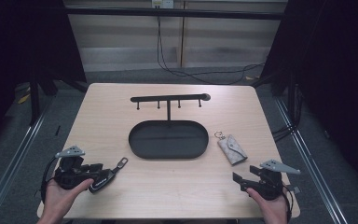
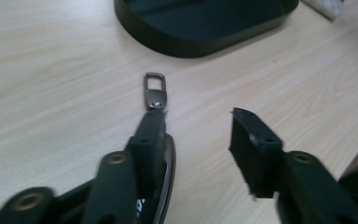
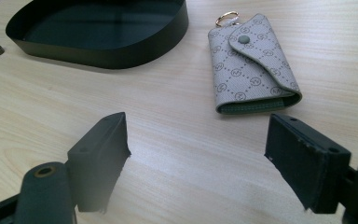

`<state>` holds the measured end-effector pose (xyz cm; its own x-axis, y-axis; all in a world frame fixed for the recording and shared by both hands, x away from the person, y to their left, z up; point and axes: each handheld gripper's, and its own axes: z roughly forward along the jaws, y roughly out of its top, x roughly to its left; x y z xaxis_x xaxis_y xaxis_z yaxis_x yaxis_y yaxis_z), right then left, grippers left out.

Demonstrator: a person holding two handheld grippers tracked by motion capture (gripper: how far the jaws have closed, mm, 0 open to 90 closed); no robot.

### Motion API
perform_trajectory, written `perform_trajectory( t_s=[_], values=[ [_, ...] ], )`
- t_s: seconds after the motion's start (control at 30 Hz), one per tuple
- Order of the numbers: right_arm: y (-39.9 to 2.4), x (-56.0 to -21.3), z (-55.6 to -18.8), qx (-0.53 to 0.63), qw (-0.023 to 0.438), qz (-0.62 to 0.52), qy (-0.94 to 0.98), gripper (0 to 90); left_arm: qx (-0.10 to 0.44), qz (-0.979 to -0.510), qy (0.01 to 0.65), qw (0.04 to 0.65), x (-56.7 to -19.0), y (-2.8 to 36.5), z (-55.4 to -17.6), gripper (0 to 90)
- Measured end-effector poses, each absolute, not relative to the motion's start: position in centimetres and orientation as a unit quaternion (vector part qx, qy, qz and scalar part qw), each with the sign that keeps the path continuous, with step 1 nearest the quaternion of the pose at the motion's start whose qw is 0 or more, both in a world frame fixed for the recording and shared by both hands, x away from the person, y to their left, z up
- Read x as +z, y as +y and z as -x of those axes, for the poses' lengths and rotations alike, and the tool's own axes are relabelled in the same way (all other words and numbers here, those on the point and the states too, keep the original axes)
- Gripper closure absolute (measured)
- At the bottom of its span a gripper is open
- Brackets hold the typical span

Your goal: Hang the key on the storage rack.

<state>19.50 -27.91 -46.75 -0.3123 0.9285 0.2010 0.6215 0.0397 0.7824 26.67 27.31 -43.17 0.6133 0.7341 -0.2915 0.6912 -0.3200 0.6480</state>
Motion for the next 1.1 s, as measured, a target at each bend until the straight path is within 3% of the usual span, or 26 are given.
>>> perform_trajectory(
  t_s=[0.47, 1.1],
  values=[
    [-27.7, -46.9, -19.7, 0.409, 0.18, -0.553, 0.703, 20.2, 0.021, -0.831, 0.439, 0.342, -42.5, 26.3, -28.3, 40.6],
    [-27.6, -46.9, -19.7, 0.405, 0.179, -0.55, 0.708, 20.3, 0.012, -0.863, 0.433, 0.26, -42.2, 24.2, -30.2, 41.0]
  ],
)
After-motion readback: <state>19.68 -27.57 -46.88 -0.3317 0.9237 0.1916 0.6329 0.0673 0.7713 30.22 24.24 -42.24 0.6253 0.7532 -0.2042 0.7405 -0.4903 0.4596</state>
